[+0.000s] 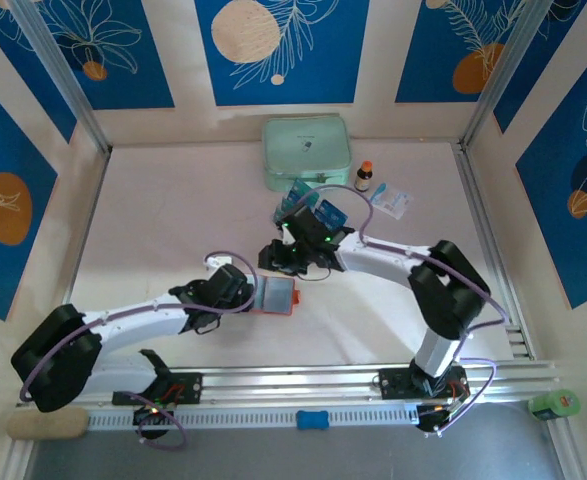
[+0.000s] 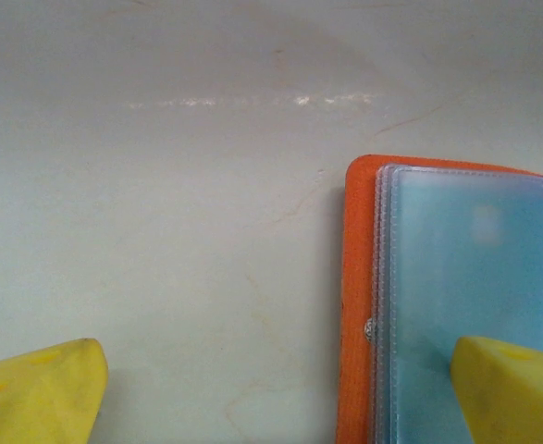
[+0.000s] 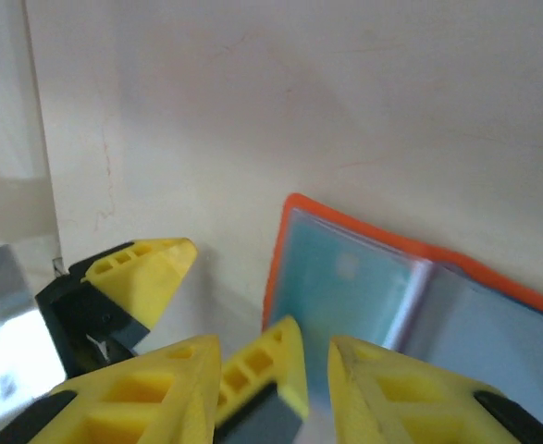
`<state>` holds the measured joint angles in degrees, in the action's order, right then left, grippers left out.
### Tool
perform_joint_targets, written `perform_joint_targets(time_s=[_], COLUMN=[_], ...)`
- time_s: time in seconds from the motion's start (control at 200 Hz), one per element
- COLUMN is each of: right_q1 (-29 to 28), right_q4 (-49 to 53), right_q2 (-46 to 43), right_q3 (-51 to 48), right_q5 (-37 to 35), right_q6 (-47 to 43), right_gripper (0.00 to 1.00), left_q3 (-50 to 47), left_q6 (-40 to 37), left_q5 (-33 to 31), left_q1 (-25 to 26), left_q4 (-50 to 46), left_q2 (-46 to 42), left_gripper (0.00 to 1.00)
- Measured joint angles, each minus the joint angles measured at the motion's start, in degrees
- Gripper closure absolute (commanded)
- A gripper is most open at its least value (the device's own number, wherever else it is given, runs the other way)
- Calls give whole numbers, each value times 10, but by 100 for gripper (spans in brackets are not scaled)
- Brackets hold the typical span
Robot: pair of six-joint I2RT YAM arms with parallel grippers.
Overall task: Put the credit cards into the card holder
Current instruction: Flip over the card slot on the card holder, then move the card holder to the center of the table.
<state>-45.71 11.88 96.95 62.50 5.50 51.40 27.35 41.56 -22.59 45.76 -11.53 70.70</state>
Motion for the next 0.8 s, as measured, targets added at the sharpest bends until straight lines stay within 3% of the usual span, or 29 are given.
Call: perform_joint_targets(time_s=[0.255,0.455,0.58,0.72,0.8], right_q1=[-5,-18,-18,-15,-10], right_q4=[109,135,135,134,131], right_q2=[-42,-23,-4,1,-1], right_q3=[-59,-68,-68,-70,-75], right_q5=[-110,-143,-150,-162,-165], right_q6=[-41,-52,-57,-63,-66], right_gripper=[63,66,76,99,100], left_q3=[0,0,0,2,6], left_q6=[0,0,0,-1,-2], left_q5=[0,-2,-2,-2,-2], left_q1=[0,0,0,0,0], left_q4=[2,2,2,2,5], left_q2=[0,0,0,1,9], left_gripper=[5,5,5,5,5])
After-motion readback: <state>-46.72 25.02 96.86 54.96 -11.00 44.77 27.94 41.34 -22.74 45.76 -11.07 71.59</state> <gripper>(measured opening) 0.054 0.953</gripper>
